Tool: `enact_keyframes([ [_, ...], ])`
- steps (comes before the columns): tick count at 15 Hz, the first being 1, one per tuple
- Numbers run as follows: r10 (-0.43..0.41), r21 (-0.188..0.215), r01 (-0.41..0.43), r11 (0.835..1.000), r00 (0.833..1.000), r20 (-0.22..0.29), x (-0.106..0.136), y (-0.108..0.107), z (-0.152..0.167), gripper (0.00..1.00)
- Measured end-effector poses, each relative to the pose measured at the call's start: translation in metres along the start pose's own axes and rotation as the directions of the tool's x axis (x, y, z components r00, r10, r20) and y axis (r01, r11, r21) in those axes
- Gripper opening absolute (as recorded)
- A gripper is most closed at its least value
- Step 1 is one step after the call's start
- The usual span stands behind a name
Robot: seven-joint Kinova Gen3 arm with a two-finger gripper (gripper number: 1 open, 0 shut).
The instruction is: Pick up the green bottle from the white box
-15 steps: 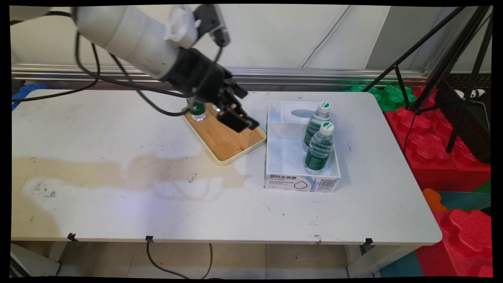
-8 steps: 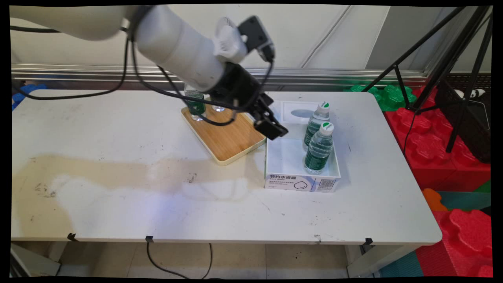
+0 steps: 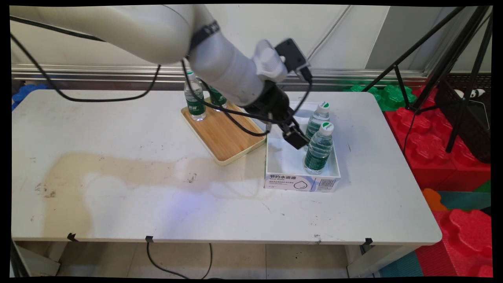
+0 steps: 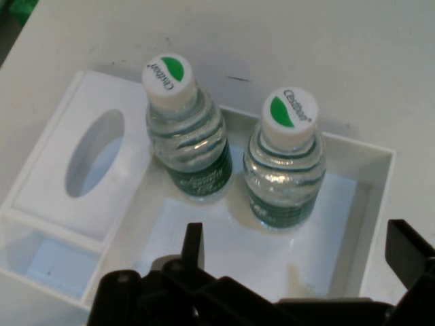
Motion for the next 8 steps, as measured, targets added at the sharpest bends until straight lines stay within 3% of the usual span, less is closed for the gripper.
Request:
enact_keyframes([
  [8,-0.003,-0.013,0.003,1.000,1.000,0.018,0.013,0.010,0.060,1.00],
])
